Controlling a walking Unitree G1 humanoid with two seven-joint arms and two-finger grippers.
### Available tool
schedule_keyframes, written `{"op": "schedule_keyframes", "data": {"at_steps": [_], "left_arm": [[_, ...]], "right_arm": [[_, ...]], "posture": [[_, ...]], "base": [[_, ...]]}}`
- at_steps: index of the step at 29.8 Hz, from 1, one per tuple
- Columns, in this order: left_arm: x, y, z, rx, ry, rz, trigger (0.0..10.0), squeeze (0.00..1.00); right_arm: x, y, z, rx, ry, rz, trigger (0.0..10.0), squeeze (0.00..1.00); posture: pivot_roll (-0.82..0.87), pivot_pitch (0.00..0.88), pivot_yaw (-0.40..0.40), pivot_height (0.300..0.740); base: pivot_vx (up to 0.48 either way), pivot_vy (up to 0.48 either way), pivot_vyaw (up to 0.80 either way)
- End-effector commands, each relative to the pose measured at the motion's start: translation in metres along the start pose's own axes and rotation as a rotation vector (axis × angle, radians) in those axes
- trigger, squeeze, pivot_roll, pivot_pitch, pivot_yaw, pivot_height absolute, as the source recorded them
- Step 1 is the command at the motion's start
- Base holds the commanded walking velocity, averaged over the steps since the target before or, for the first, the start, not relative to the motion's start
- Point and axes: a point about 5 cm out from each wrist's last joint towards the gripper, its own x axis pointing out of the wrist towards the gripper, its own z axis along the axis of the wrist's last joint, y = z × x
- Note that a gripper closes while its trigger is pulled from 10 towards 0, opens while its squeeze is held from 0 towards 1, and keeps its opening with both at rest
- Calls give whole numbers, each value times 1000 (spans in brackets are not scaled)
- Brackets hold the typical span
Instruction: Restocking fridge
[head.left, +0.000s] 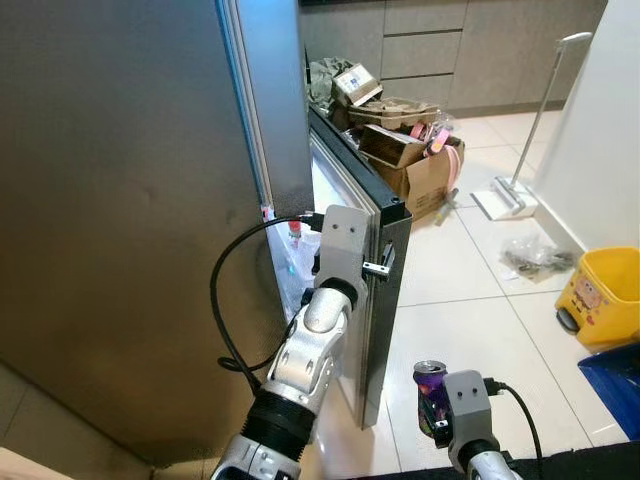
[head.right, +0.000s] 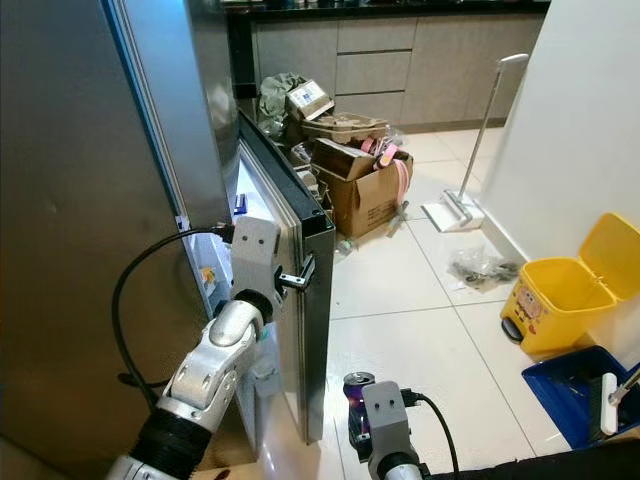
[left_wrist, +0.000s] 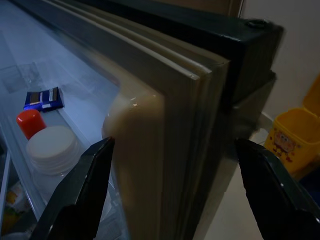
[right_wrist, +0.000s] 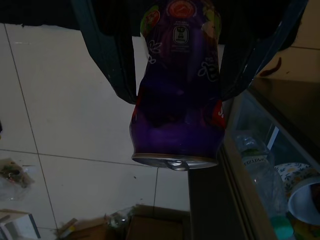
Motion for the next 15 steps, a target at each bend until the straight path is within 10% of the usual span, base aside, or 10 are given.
{"op": "schedule_keyframes", "data": {"at_steps": [1,15], "left_arm": [[4,-9,0,-42,5,-24,10000,0],[24,-57,15,-150,-9,-186,10000,0]], "right_arm": [[-2,3,-2,3,-2,3,10000,0],[-3,6,-3,10,-4,-6,10000,0]], "posture": [[-107,90,30,740],[-129,105,57,740]], "base": [[0,0,0],[0,0,0]]}}
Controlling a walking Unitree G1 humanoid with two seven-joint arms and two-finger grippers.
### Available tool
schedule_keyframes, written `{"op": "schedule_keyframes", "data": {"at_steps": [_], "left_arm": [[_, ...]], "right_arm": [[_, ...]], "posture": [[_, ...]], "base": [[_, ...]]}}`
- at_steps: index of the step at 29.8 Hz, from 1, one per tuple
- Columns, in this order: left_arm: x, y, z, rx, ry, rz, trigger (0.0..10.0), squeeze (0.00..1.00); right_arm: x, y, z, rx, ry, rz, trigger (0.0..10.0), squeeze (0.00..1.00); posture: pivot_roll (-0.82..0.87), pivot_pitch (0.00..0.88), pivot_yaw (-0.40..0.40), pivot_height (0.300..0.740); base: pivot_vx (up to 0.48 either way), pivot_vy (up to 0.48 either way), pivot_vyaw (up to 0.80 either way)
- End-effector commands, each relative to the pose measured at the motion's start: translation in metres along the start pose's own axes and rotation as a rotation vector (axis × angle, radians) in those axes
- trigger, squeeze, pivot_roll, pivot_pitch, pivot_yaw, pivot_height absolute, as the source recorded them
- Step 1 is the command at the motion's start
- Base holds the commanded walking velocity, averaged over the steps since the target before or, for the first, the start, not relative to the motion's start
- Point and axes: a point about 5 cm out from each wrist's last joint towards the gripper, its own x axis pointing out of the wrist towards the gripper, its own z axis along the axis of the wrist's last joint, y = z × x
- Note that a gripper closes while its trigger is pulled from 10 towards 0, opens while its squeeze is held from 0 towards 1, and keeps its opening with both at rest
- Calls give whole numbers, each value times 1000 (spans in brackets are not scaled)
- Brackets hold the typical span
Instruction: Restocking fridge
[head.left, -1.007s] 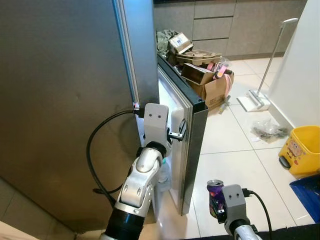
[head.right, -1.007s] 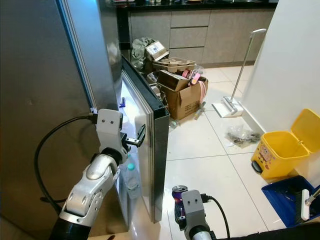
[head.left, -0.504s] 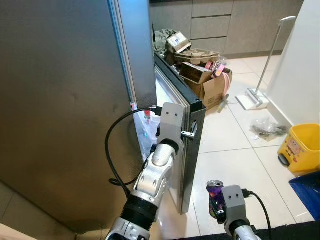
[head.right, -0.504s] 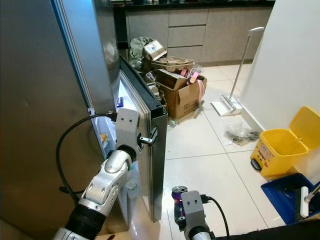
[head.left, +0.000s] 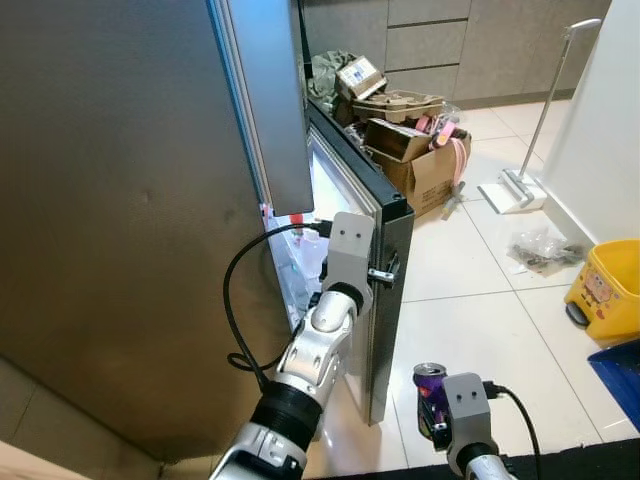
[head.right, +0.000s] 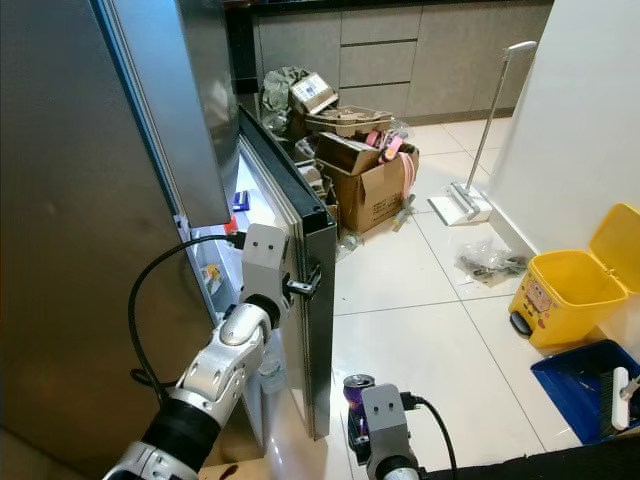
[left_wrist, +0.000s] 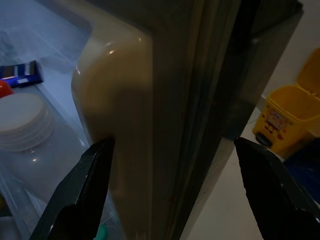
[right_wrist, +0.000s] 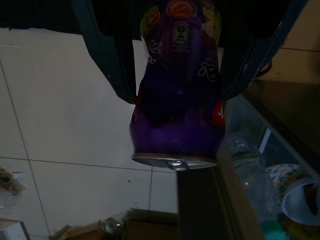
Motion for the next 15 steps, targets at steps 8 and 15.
{"op": "schedule_keyframes", "data": {"at_steps": [8,15], "left_arm": [[10,-92,50,-251,-82,-376,10000,0],[7,-136,63,-320,-87,-526,10000,0]], "right_arm": [[-4,1,-4,-2,6,-4,10000,0],[-3,1,-2,-7,0,-1,10000,0]], "posture": [[-138,106,61,740],[-158,98,64,740]], "base": [[0,0,0],[0,0,0]]}}
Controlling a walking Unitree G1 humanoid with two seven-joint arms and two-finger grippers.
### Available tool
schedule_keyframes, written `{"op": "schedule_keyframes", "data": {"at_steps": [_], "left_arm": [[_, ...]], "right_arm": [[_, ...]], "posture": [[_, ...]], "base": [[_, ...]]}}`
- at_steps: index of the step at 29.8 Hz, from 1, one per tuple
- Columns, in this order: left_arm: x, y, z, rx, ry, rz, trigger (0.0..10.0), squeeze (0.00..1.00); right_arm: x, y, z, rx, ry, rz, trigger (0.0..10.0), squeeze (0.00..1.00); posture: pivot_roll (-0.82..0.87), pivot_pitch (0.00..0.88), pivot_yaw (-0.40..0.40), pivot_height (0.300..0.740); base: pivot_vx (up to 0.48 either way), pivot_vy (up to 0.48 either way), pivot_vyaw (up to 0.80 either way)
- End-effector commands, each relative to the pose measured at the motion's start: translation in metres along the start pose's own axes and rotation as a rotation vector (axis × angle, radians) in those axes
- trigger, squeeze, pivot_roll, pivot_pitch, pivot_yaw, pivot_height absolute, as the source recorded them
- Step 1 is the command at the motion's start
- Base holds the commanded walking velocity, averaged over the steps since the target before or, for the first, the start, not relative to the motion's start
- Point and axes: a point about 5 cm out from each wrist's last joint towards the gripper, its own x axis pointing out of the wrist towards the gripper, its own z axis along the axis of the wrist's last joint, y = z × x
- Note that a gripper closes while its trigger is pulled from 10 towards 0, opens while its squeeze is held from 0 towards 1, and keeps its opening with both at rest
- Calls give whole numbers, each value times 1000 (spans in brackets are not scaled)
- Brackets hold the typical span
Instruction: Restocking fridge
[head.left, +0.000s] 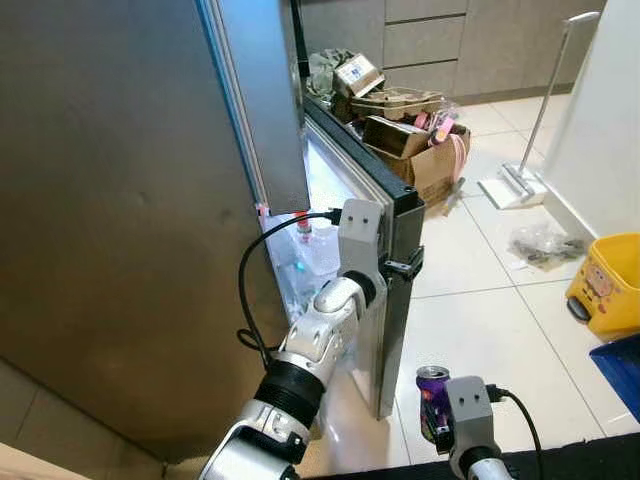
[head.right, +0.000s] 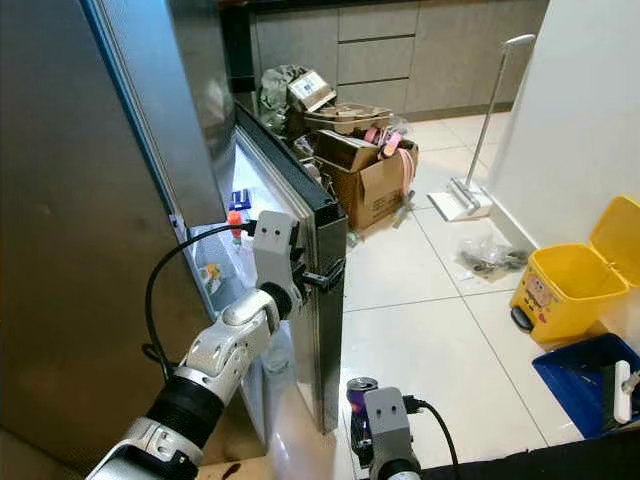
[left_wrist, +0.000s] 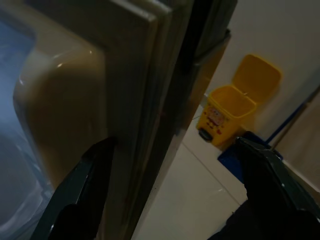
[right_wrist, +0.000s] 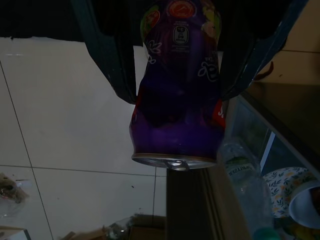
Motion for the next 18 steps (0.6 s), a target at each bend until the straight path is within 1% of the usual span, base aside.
{"op": "schedule_keyframes", "data": {"at_steps": [1,3,5,6,7,10,12,13,14,15,16,17,18], "left_arm": [[26,-120,28,-168,-93,-302,10000,0],[27,-129,30,-178,-93,-330,10000,0],[28,-147,34,-198,-93,-378,10000,0],[28,-152,35,-205,-93,-393,10000,0],[27,-160,38,-244,-87,-432,10000,0],[24,-172,41,-329,-61,-538,10000,0],[20,-166,41,-358,-48,-577,10000,0],[20,-166,41,-358,-48,-577,10000,0],[18,-152,39,-352,-48,-550,10000,0],[17,-142,37,-330,-49,-525,10000,0],[17,-136,36,-314,-51,-509,10000,0],[17,-136,36,-314,-51,-509,10000,0],[13,-124,35,-267,-66,-489,10000,0]], "right_arm": [[0,2,1,0,-10,5,10000,0],[0,2,1,0,-12,4,10000,0],[-1,2,0,-2,-11,4,10000,0],[-2,2,0,-2,-11,4,10000,0],[-2,3,-1,-4,-11,5,10000,0],[-3,2,-1,-6,-11,7,10000,0],[-2,1,1,-8,-15,5,10000,0],[-2,1,1,-8,-15,5,10000,0],[0,0,3,-10,-20,4,10000,0],[1,-1,4,-11,-23,3,10000,0],[1,-2,5,-11,-24,2,10000,0],[1,-2,5,-11,-24,2,10000,0],[2,-3,7,-11,-29,1,10000,0]], "posture": [[-158,98,64,740],[-158,98,64,740],[-169,96,65,740],[-170,95,65,740],[-173,94,64,740],[-173,96,62,740],[-172,98,53,740],[-172,98,53,740],[-160,100,47,740],[-151,102,43,740],[-148,102,43,740],[-148,102,43,740],[-141,101,41,740]], "base": [[0,0,0],[0,0,0],[0,0,0],[0,0,0],[0,0,0],[0,0,0],[0,0,0],[0,0,0],[0,0,0],[0,0,0],[0,0,0],[0,0,0],[0,0,0]]}}
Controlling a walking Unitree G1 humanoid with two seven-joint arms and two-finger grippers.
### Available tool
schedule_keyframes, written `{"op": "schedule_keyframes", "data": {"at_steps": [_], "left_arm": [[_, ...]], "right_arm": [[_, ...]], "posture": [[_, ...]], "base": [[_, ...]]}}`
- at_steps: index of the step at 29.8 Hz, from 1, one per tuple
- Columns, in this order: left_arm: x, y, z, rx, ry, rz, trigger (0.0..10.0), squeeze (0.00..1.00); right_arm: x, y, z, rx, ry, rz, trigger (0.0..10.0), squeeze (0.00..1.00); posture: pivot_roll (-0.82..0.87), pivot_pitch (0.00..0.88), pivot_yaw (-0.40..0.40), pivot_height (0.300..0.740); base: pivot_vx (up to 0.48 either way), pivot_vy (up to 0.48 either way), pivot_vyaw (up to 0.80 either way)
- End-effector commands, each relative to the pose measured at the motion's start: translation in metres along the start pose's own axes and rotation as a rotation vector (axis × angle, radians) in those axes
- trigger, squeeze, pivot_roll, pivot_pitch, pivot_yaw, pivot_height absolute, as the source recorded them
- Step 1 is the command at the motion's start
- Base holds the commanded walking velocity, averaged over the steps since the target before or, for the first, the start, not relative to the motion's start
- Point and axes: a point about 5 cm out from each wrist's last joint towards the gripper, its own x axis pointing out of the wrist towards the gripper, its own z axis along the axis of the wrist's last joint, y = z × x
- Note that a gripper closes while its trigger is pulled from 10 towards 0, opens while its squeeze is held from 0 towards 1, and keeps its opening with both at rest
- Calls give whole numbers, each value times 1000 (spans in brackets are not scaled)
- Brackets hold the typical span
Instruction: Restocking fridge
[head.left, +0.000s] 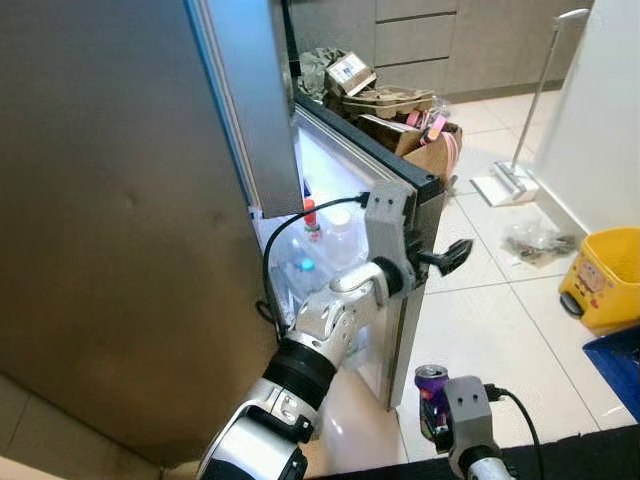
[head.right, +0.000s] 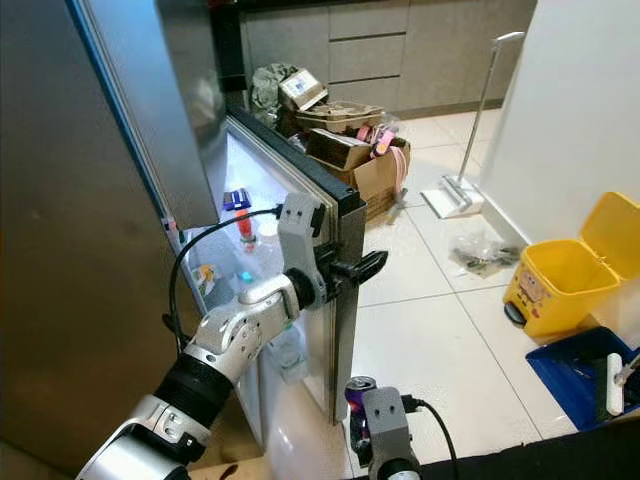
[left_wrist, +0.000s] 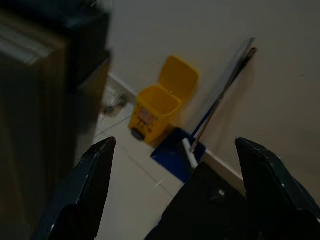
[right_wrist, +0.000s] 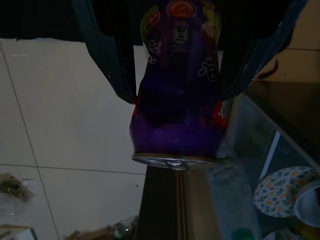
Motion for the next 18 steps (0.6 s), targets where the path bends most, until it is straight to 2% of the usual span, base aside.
{"op": "schedule_keyframes", "data": {"at_steps": [1,2,3,5,6,7,8,9,11,14,16,17,18], "left_arm": [[30,-86,-1,-144,-72,-229,10000,0],[2,-54,0,-18,-74,-182,10000,0],[2,-54,0,-18,-74,-182,10000,0],[-28,-30,-1,65,-53,-153,10000,0],[-38,-22,-1,86,-43,-144,10000,0],[-38,-22,-1,86,-43,-144,10000,0],[-54,-10,-2,131,-28,-103,10000,0],[-76,6,-3,189,0,-35,10000,0],[-88,14,-5,218,15,14,10000,0],[-92,17,-6,231,21,31,10000,0],[-110,29,-17,269,56,115,10000,0],[-110,29,-17,269,56,115,10000,0],[-119,34,-23,294,82,160,10000,0]], "right_arm": [[1,1,3,3,-12,3,10000,0],[4,-2,9,4,-33,-1,10000,0],[4,-2,9,4,-33,-1,10000,0],[7,-5,16,-3,-62,1,10000,0],[8,-5,19,-9,-74,3,10000,0],[8,-5,19,-9,-74,3,10000,0],[11,-7,26,-30,-106,18,10000,0],[16,-8,41,-61,-166,57,10000,0],[19,-7,53,-74,-209,98,10000,0],[20,-7,57,-76,-223,114,10000,0],[24,-4,77,-73,-286,182,10000,0],[24,-4,77,-73,-286,182,10000,0],[25,-2,87,-78,-321,215,10000,0]], "posture": [[-141,101,41,740],[-135,103,36,740],[-135,103,36,740],[-132,104,35,740],[-128,105,33,740],[-128,105,33,740],[-117,107,29,740],[-112,108,28,740],[-108,108,26,740],[-108,108,26,740],[-101,110,16,740],[-101,110,16,740],[-100,110,12,740]], "base": [[0,0,0],[0,0,0],[0,0,0],[0,0,0],[0,0,0],[0,0,0],[0,0,0],[0,0,0],[0,0,0],[0,0,0],[0,0,0],[0,0,0],[0,0,0]]}}
